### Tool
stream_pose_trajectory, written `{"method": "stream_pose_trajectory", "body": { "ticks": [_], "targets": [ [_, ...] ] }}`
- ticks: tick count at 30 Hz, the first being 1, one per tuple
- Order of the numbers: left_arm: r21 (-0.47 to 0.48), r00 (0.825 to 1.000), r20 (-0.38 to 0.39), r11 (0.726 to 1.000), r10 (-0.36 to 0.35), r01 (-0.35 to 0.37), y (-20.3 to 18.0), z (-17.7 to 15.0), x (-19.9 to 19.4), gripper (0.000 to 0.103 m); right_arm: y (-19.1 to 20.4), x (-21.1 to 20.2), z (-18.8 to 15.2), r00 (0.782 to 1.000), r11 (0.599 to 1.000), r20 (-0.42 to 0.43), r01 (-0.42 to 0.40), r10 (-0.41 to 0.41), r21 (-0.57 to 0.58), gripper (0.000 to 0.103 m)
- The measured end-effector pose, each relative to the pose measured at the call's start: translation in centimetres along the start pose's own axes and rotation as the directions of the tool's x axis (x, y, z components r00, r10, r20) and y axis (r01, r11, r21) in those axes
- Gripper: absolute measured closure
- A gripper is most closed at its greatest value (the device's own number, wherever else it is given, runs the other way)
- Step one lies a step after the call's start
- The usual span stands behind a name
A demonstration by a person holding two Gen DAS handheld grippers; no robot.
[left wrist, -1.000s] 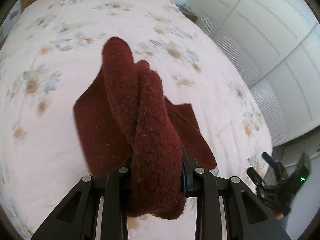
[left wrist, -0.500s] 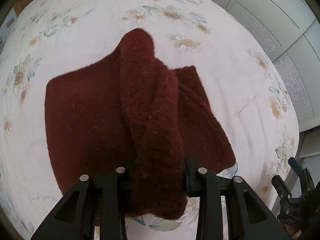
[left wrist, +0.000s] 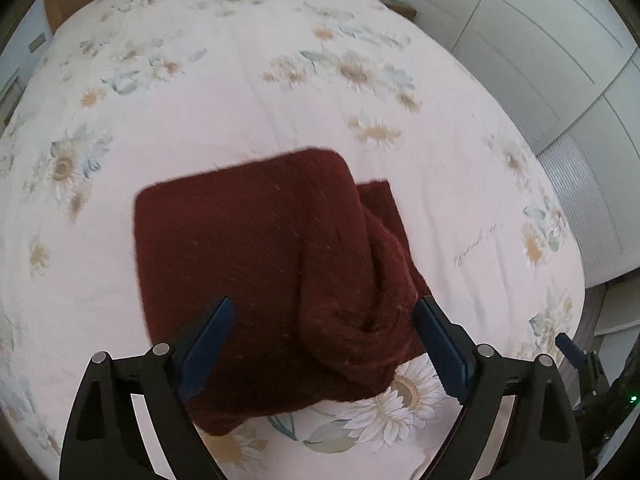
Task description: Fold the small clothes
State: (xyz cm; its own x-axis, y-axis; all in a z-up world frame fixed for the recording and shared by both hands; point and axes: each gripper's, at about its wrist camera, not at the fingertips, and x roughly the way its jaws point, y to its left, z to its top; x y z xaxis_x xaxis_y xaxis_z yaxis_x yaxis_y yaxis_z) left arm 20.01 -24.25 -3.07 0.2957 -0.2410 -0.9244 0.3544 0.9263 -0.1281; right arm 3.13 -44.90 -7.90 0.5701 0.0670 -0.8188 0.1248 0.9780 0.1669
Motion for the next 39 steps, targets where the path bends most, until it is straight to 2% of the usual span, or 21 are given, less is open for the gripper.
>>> {"method": "stream_pose_trajectory", "body": {
  "ticks": [3,8,10,13,16,21,24,26,27,29,31,32,35,39],
  "targets": [
    [-0.033,0.999,0.032,0.999,-0.014,0.015,1.4,0.0,-1.9,0.001,1.7,-0.4,1.1,1.0,0.999,0.015,-0.019,0.02,-0.044,0.0],
    [-0.057,0.999,0.054,0.998,0.004,-0.001,4.2,-0.8,-4.2,0.001,5.9,-0.9,4.7,0.997,0.988,0.021,-0.07,0.074,-0.135,0.0],
    [-0.064,0.998,0.041,0.997,0.039,-0.036,5.7,-1.7,-4.4,0.001,7.6,-0.8,6.4,0.995,0.98,0.013,-0.093,0.097,-0.175,0.0],
    [-0.085,0.996,0.039,0.993,0.083,-0.08,8.3,-3.7,-4.6,0.001,10.8,0.2,9.1,0.991,0.966,-0.042,-0.134,0.127,-0.222,0.0],
    [-0.101,0.996,0.03,0.991,0.085,-0.082,10.1,-5.5,-4.5,0.001,14.0,2.1,11.3,0.983,0.954,-0.104,-0.172,0.15,-0.245,0.0],
    [-0.098,0.996,0.01,0.992,0.083,-0.082,11.5,-8.3,-4.0,0.001,17.6,7.4,12.8,0.952,0.951,-0.263,-0.218,0.157,-0.221,0.002],
    [-0.112,0.997,0.02,0.992,0.069,-0.066,11.9,-9.5,-4.3,0.001,18.1,10.0,12.2,0.94,0.958,-0.32,-0.193,0.119,-0.214,0.012],
    [-0.111,0.997,0.027,0.991,0.074,-0.07,12.1,-10.0,-4.4,0.001,17.5,11.0,11.3,0.929,0.965,-0.351,-0.192,0.119,-0.179,0.023],
    [-0.106,0.997,0.026,0.992,0.074,-0.071,12.2,-10.2,-4.3,0.001,17.1,11.5,10.9,0.922,0.967,-0.367,-0.193,0.122,-0.163,0.025],
    [-0.098,0.998,0.015,0.993,0.065,-0.063,12.2,-10.5,-3.9,0.001,16.2,12.2,9.8,0.91,0.97,-0.398,-0.19,0.115,-0.152,0.041],
    [-0.093,0.998,0.012,0.994,0.058,-0.057,12.2,-10.7,-3.7,0.001,15.2,12.7,9.0,0.901,0.973,-0.418,-0.187,0.114,-0.137,0.05],
    [-0.091,0.998,0.01,0.994,0.056,-0.055,12.1,-10.8,-3.6,0.001,14.5,12.8,8.6,0.897,0.974,-0.424,-0.195,0.128,-0.118,0.057],
    [-0.095,0.999,0.007,0.994,0.049,-0.048,12.1,-11.1,-3.2,0.001,12.6,12.6,7.8,0.89,0.969,-0.41,-0.242,0.199,-0.055,0.07],
    [-0.085,0.999,-0.01,0.995,0.053,-0.054,11.9,-11.1,-2.6,0.001,10.6,11.0,7.6,0.895,0.956,-0.352,-0.293,0.274,-0.001,0.078]
  ]
}}
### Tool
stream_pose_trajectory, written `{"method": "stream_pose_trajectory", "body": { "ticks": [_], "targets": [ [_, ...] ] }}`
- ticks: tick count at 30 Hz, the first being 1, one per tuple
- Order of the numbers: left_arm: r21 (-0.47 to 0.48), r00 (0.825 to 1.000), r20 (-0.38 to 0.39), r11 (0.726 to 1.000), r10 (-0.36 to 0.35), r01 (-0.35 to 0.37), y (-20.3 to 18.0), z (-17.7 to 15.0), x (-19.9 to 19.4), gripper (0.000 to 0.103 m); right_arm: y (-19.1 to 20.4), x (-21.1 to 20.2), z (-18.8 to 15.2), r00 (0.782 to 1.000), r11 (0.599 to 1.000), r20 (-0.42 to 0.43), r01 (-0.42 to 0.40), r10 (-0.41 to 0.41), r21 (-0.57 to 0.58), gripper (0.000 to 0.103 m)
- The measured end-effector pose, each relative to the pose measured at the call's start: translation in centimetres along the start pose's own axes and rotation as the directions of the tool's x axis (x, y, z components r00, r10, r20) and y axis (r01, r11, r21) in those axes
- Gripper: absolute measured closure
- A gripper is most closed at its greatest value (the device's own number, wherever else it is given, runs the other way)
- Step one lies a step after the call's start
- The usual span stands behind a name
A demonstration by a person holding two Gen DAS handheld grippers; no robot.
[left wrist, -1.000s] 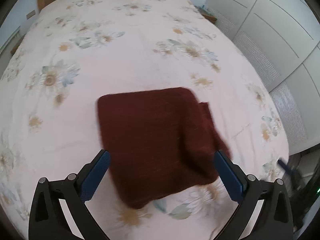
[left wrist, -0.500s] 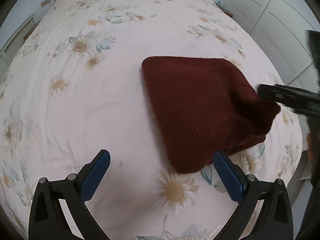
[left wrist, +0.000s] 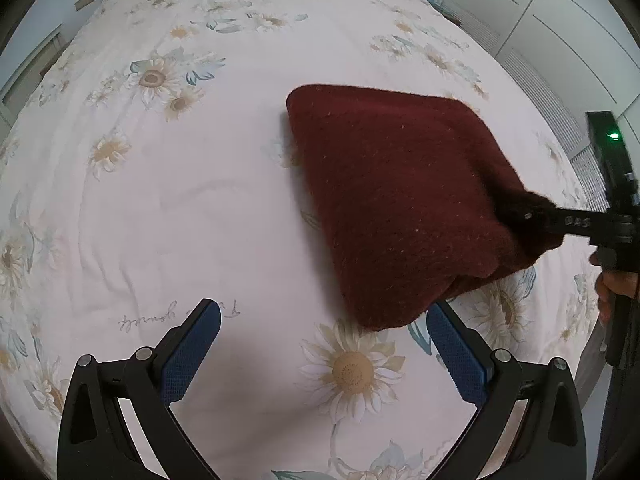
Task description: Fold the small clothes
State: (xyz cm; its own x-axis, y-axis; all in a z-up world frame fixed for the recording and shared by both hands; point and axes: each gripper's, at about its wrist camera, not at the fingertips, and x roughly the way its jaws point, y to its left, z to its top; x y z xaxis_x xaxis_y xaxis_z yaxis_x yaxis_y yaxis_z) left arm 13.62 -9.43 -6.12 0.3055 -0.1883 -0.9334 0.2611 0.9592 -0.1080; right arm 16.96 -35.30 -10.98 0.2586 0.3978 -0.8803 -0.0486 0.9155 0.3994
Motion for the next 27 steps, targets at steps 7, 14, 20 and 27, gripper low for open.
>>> {"method": "stream_pose_trajectory", "body": {
  "ticks": [7,14,20,27],
  "targets": [
    [0.02,1.0,-0.001,1.0,0.004,-0.004,-0.7,0.1,0.2,0.001,-2.0,-3.8,-1.0,0.996,0.999,0.083,0.034,-0.033,-0.001,0.081],
    [0.034,1.0,0.0,0.999,-0.006,0.006,-1.8,0.3,0.5,0.001,-5.3,-2.7,-2.7,0.997,0.998,0.063,0.052,-0.055,0.04,0.077],
    [0.023,1.0,-0.013,1.0,-0.021,0.021,-2.3,0.4,1.2,0.001,-5.6,-2.1,-2.7,0.996,0.997,0.08,0.043,-0.049,0.067,0.034],
    [-0.015,1.0,-0.006,0.999,-0.03,0.03,-2.1,2.2,1.4,0.001,-6.0,-5.6,-1.5,0.99,0.997,0.133,0.037,-0.046,0.069,0.018]
  ]
}}
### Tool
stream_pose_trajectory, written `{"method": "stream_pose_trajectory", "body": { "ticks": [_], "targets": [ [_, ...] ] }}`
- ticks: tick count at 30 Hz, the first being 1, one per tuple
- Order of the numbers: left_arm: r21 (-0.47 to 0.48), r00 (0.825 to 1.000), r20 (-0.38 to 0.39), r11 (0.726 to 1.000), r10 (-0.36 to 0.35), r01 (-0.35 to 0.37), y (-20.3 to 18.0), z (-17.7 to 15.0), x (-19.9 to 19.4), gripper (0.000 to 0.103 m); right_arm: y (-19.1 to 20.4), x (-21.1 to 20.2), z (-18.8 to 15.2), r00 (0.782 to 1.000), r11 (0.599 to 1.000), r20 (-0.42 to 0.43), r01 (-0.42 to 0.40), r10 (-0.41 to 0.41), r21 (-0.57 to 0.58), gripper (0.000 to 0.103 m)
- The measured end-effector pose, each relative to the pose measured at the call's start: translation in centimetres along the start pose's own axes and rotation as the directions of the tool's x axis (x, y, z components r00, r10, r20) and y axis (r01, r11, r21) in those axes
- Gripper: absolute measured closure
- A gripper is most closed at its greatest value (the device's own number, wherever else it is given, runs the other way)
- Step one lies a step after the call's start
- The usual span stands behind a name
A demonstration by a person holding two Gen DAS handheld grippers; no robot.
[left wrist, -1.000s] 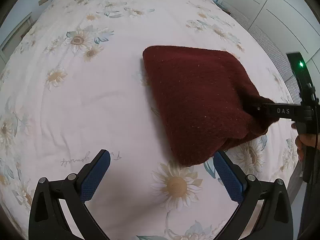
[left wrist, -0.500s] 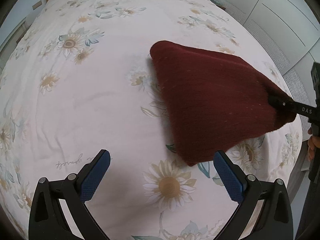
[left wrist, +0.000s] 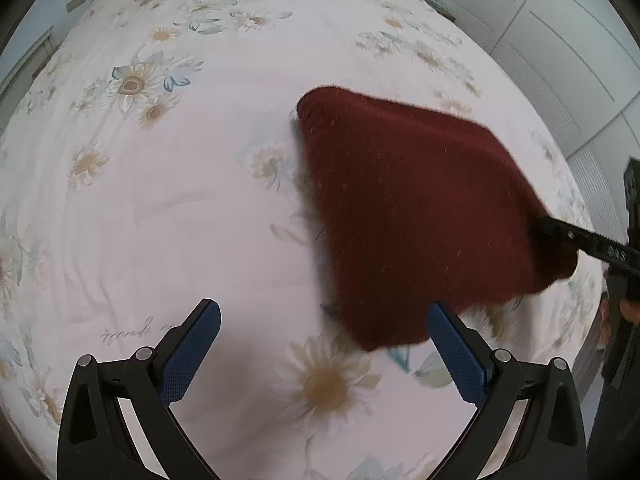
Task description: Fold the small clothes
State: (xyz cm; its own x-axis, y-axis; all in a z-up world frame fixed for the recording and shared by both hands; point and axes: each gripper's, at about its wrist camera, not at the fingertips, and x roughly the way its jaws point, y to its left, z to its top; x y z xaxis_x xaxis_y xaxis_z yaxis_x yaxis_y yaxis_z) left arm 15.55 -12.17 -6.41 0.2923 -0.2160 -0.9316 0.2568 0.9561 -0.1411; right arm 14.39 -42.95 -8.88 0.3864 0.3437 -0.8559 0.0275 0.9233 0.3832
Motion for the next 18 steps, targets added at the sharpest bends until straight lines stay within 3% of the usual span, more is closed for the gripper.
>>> {"method": "stream_pose_trajectory", "body": {
  "ticks": [5,10,18],
  "targets": [
    [0.021,1.0,0.021,1.0,-0.001,0.001,-2.1,2.9,0.2,0.001,0.7,-1.0,1.4,0.999,0.999,0.021,0.027,-0.026,-0.042,0.0],
    [0.052,1.0,0.016,0.998,0.023,-0.024,-5.2,5.9,2.0,0.001,1.6,-0.2,2.4,0.999,0.996,0.021,0.043,-0.041,-0.078,0.0],
    [0.009,0.996,-0.054,0.998,0.067,-0.067,-5.2,6.6,6.8,0.001,1.6,4.5,1.9,0.996,0.997,-0.075,0.035,-0.04,-0.069,0.0]
  ]
}}
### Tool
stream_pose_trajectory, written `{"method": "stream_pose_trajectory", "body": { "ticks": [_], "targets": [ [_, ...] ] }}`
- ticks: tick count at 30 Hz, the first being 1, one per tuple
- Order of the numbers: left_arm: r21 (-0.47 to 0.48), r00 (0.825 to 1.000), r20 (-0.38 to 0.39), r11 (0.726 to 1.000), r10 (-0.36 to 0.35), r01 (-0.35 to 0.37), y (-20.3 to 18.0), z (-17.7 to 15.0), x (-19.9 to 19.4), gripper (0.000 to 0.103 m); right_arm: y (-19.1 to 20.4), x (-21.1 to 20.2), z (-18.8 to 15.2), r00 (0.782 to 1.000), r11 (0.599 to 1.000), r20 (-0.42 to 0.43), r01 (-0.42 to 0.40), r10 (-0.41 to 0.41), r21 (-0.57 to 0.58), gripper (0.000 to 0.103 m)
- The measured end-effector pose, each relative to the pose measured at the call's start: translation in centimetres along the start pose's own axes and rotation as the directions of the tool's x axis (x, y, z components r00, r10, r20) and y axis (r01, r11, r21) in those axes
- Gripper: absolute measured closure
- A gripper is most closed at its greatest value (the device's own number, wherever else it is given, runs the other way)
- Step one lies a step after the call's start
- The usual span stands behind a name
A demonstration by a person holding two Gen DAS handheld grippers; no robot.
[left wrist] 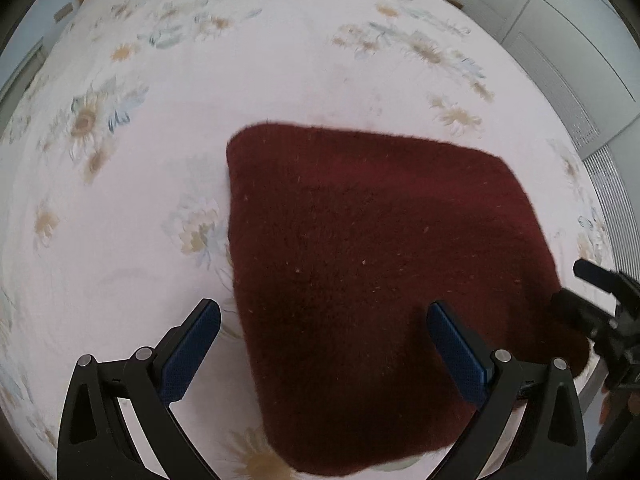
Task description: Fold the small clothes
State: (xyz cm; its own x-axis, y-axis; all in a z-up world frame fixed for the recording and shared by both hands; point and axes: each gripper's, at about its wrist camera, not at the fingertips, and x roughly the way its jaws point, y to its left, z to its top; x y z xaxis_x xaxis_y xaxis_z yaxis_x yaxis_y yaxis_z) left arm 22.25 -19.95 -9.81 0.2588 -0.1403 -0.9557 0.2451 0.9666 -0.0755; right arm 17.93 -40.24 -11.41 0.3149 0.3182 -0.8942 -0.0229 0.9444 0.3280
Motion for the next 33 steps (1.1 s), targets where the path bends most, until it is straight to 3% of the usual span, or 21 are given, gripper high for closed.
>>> {"method": "stream_pose_trajectory", "body": {
  "ticks": [6,12,15,17,19,21,23,26,28,33],
  "targets": [
    [-0.023,0.999,-0.034,1.0,-0.009,0.008,1.6,-1.2,2.6,0.001,-0.4,3.7,-1.1,0.997,0.999,-0.06,-0.049,0.05,0.021,0.0],
    [0.004,1.0,0.011,1.0,-0.007,0.007,1.7,-2.6,3.2,0.0,-1.8,6.5,-1.8,0.982,0.981,-0.088,-0.155,0.165,0.114,0.0],
    [-0.013,0.999,0.0,0.999,-0.044,0.044,2.0,-3.0,3.8,0.0,-1.9,6.8,-2.2,0.98,0.975,-0.077,-0.174,0.185,0.135,0.001],
    [-0.036,0.997,-0.011,0.996,-0.077,0.077,2.6,-3.1,4.1,0.001,-1.7,7.0,-2.2,0.977,0.973,-0.08,-0.186,0.197,0.136,0.013],
    [-0.034,0.994,-0.014,0.993,-0.11,0.109,2.8,-3.2,4.2,0.011,-1.4,6.9,-2.2,0.973,0.968,-0.078,-0.207,0.219,0.143,0.019],
    [-0.034,0.992,-0.012,0.992,-0.126,0.125,2.9,-3.2,4.2,0.014,-1.1,6.7,-2.1,0.974,0.971,-0.08,-0.198,0.21,0.135,0.025],
    [-0.025,0.991,-0.011,0.991,-0.132,0.132,3.0,-3.2,4.2,0.018,-0.8,6.4,-2.1,0.971,0.967,-0.076,-0.215,0.227,0.139,0.04],
    [-0.018,0.988,0.0,0.988,-0.154,0.154,2.9,-3.2,3.7,0.032,0.1,5.3,-2.0,0.977,0.974,-0.059,-0.2,0.207,0.108,0.054],
    [-0.021,0.986,0.009,0.986,-0.164,0.164,3.0,-3.3,3.0,0.043,1.1,3.8,-1.8,0.983,0.982,-0.041,-0.176,0.179,0.075,0.058],
    [-0.012,0.974,0.045,0.975,-0.223,0.224,4.6,-3.3,-0.5,0.054,4.9,-0.3,-0.9,0.987,0.987,0.015,-0.162,0.162,-0.013,0.06]
  ]
}}
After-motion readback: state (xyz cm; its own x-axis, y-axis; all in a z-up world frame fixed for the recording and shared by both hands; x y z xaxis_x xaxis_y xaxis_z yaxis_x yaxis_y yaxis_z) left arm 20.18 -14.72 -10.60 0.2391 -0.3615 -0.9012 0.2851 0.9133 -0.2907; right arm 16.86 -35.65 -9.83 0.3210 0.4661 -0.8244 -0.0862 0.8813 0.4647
